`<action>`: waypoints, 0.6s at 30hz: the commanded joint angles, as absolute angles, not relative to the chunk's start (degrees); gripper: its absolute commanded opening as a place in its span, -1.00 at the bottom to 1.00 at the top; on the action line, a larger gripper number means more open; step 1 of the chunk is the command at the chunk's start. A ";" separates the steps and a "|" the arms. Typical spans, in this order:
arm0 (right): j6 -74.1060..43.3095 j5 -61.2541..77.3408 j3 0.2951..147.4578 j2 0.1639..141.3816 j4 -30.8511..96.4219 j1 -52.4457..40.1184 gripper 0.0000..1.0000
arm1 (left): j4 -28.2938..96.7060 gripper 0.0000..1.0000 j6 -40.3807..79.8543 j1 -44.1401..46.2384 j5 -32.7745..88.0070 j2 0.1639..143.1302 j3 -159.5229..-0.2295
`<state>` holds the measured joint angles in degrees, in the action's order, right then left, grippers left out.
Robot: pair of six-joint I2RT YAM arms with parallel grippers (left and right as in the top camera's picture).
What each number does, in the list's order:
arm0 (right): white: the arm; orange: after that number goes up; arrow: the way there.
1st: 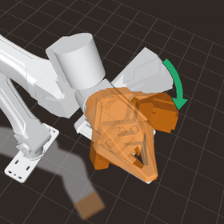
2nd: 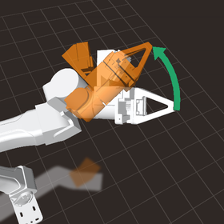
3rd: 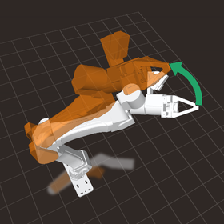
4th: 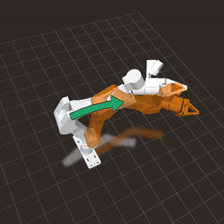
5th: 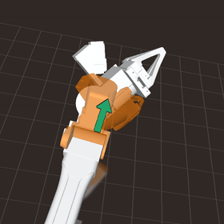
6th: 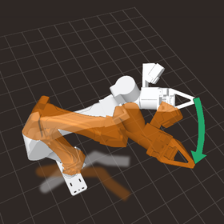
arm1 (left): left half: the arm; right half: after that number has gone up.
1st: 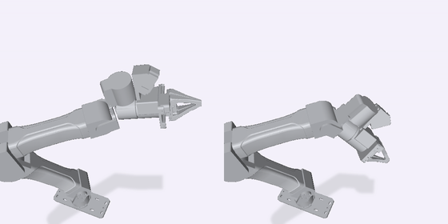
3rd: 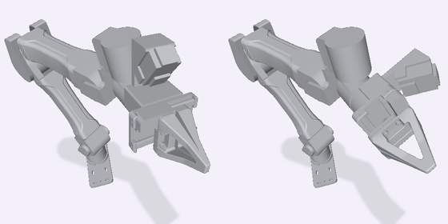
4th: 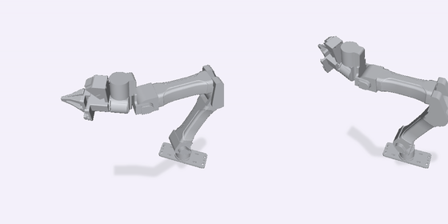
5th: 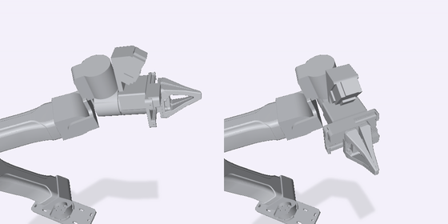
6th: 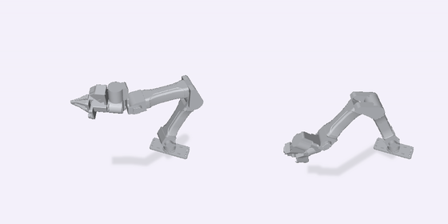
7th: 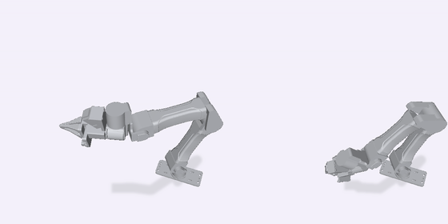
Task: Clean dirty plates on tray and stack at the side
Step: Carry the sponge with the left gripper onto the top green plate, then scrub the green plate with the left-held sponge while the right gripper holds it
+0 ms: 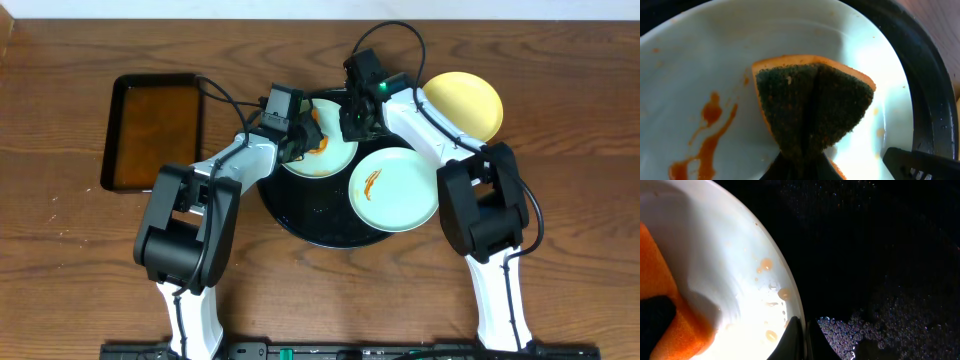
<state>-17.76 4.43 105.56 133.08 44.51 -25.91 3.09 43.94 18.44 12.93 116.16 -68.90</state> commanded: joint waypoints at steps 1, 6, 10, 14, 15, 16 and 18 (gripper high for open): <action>-18.20 3.20 105.95 134.21 44.69 -26.61 -0.97 | 6.00 -0.84 43.46 18.28 6.72 117.95 -68.77; -18.17 3.20 105.93 134.21 45.41 -26.61 -0.97 | 14.72 -0.85 43.13 17.39 -2.92 117.49 -69.45; -18.17 3.20 105.93 134.21 45.54 -26.61 -0.97 | 20.25 -0.85 43.11 15.59 -6.17 116.60 -71.24; -18.17 3.20 105.93 134.21 45.67 -26.61 -0.97 | 21.76 -0.85 40.75 14.04 -8.19 115.00 -72.90; -18.17 3.20 105.93 134.21 45.67 -26.61 -0.98 | 21.78 -0.85 40.75 13.96 -8.19 114.26 -73.25; -18.17 3.20 105.93 134.21 45.67 -26.61 -0.97 | 21.76 -0.85 40.75 13.93 -8.14 113.54 -73.47; -18.17 3.20 105.93 134.21 45.65 -26.61 -0.97 | 21.41 -0.85 40.75 14.13 -6.90 111.96 -73.67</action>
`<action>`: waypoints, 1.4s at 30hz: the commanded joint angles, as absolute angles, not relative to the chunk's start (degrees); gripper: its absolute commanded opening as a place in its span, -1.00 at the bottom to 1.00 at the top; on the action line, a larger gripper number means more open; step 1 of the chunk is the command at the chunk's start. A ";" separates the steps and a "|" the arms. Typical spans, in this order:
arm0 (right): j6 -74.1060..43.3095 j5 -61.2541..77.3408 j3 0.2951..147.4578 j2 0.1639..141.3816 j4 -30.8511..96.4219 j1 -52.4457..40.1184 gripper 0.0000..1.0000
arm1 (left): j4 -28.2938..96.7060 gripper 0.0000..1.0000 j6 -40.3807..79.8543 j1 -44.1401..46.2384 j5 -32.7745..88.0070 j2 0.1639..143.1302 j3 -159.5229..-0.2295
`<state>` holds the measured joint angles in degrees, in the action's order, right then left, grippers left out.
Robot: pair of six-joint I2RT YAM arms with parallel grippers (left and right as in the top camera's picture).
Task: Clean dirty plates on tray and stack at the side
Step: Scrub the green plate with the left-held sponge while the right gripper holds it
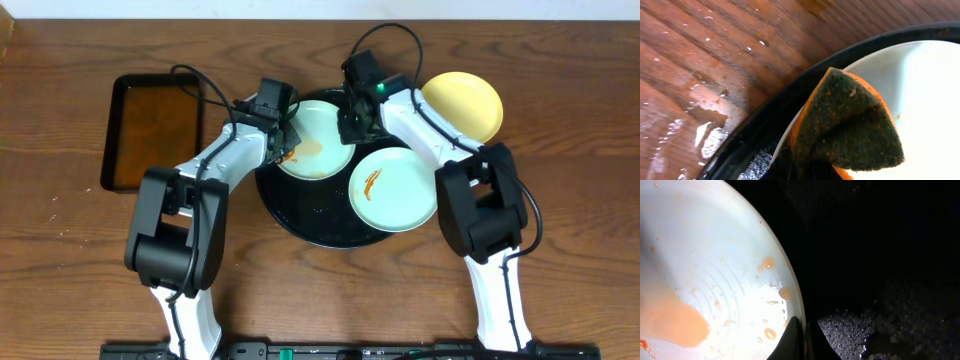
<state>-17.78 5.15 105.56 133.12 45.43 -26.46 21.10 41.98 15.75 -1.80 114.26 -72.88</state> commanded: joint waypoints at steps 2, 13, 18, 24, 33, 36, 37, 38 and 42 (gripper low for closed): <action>-18.17 3.20 105.93 134.21 45.67 -26.61 -0.97 | 20.21 -0.85 40.75 14.41 -3.66 110.69 -73.67; -18.20 3.22 105.93 134.21 45.65 -26.61 -0.97 | 14.20 -0.85 45.63 18.39 3.95 115.11 -73.36; -18.20 3.20 105.93 134.21 45.67 -26.61 -0.97 | 13.89 -0.84 46.63 20.08 4.05 119.00 -73.36; -18.17 3.20 105.93 134.21 46.11 -26.61 -0.97 | 18.61 -0.85 44.91 18.83 1.15 119.81 -73.36; -18.20 3.18 105.93 134.21 46.09 -26.61 -0.98 | 26.61 -0.85 43.20 15.42 -11.46 111.85 -73.43; -18.20 3.18 105.93 134.21 46.00 -26.61 -0.98 | 25.28 -0.85 42.94 15.77 -10.46 108.36 -73.43; -18.20 3.18 105.93 134.21 45.98 -26.61 -0.98 | 24.53 -0.85 42.96 15.99 -9.08 107.66 -73.43; -18.20 3.18 105.93 134.21 45.95 -26.61 -0.98 | 23.77 -0.85 42.94 16.12 -7.09 107.31 -73.43; -18.17 3.18 105.93 134.21 46.11 -26.61 -0.97 | 20.53 -0.85 43.53 17.02 4.49 107.46 -73.36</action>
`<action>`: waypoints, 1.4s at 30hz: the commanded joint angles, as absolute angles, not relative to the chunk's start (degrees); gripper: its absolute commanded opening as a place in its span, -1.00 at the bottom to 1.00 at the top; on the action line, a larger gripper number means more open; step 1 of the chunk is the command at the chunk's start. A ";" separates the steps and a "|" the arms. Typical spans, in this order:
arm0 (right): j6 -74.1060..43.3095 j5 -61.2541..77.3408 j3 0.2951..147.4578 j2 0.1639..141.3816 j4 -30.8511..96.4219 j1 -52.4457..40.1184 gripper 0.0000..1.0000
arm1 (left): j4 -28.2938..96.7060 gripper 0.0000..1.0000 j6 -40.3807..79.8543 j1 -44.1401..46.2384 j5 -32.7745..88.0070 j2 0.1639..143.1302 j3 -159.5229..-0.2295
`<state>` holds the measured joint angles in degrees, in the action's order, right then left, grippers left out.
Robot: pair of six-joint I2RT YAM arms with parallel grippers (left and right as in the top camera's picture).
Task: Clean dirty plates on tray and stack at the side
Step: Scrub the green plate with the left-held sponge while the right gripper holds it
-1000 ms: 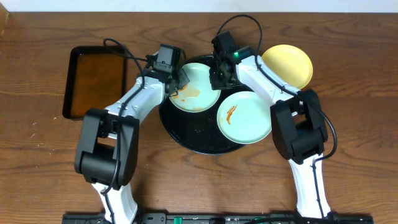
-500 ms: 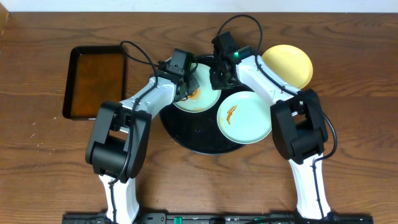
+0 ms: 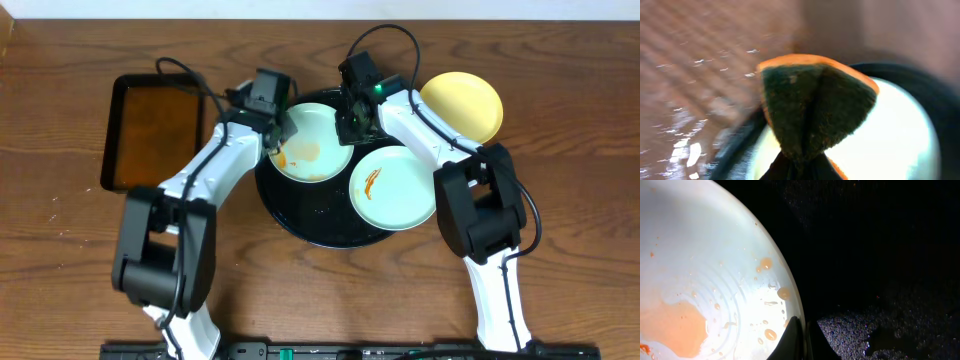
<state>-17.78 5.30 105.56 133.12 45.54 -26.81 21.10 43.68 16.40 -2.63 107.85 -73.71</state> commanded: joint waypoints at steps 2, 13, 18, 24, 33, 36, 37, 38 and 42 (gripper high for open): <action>-18.20 3.18 105.93 134.21 46.13 -26.61 -0.97 | 20.49 -0.85 45.04 17.98 7.18 108.01 -73.34; -18.17 3.20 105.93 134.21 46.44 -26.61 -0.97 | 21.67 -0.84 45.34 22.57 7.97 115.28 -72.49; -18.17 2.83 105.93 134.21 46.81 -26.61 -0.98 | 26.59 -0.85 43.99 21.41 7.33 115.61 -72.49; -18.17 2.81 105.93 134.21 46.68 -26.61 -0.97 | 34.33 -0.85 43.11 19.86 -8.34 114.78 -72.69; -18.17 2.81 105.93 134.21 46.65 -26.61 -0.98 | 34.68 -0.85 39.22 19.55 -23.99 111.00 -75.48; -18.17 2.81 105.93 134.21 46.70 -26.61 -0.98 | 31.90 -0.85 37.28 19.57 -24.03 109.34 -76.09; -18.17 2.79 105.93 134.21 46.72 -26.61 -0.97 | 31.05 -0.85 37.26 19.57 -23.66 108.71 -76.09; -18.17 2.79 105.93 134.21 46.72 -26.61 -0.97 | 30.30 -0.84 37.26 19.57 -22.90 108.33 -76.09; -18.17 2.81 105.93 134.21 46.70 -26.61 -0.98 | 28.27 -0.85 37.08 19.57 -13.80 107.85 -76.09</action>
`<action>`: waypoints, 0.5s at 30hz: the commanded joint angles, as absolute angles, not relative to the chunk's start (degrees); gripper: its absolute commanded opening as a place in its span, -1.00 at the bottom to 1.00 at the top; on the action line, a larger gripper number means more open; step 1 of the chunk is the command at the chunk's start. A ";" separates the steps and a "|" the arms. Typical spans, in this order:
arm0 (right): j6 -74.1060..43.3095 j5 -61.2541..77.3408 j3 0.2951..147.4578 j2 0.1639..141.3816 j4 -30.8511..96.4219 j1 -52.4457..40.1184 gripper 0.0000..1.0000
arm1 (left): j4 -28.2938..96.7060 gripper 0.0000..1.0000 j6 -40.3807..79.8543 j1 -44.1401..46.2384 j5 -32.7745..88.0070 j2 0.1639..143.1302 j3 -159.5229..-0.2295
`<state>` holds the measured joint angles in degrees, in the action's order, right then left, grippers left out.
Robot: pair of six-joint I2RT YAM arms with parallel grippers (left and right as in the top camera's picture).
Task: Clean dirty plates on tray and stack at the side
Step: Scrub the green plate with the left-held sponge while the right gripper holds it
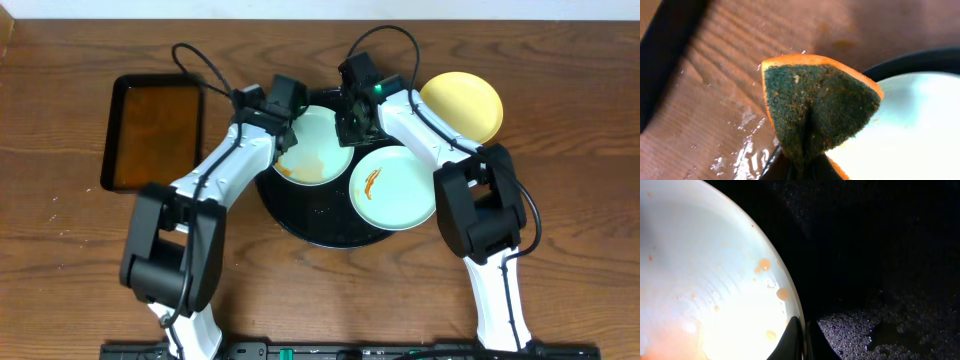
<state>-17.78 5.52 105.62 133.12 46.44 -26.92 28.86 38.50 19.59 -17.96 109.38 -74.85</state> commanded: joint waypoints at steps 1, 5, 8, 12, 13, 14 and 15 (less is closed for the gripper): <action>-18.17 2.79 105.93 134.21 46.70 -26.61 -0.97 | 28.01 -0.85 37.10 19.57 -10.70 108.12 -76.07; -18.17 2.79 105.93 134.21 46.65 -26.61 -0.97 | 26.63 -0.85 38.13 19.86 -1.21 109.82 -75.92; -18.17 2.81 105.93 134.21 46.52 -26.61 -0.97 | 25.91 -0.85 39.09 20.45 1.72 112.14 -75.88; -18.17 2.81 105.93 134.21 46.52 -26.61 -0.98 | 23.53 -0.85 39.03 21.26 2.57 116.38 -75.88; -18.17 2.81 105.93 134.21 46.54 -26.61 -0.98 | 22.87 -0.85 39.05 21.23 2.57 117.30 -75.88; -18.17 2.81 105.93 134.21 46.65 -26.61 -0.98 | 22.26 -0.85 39.03 21.08 2.57 118.10 -75.88; -18.17 2.81 105.93 134.21 46.72 -26.61 -0.98 | 22.04 -0.84 39.03 20.84 2.57 118.56 -75.88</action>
<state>-17.78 5.15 105.62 133.12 46.44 -26.92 22.33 38.79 21.21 0.75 116.22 -75.07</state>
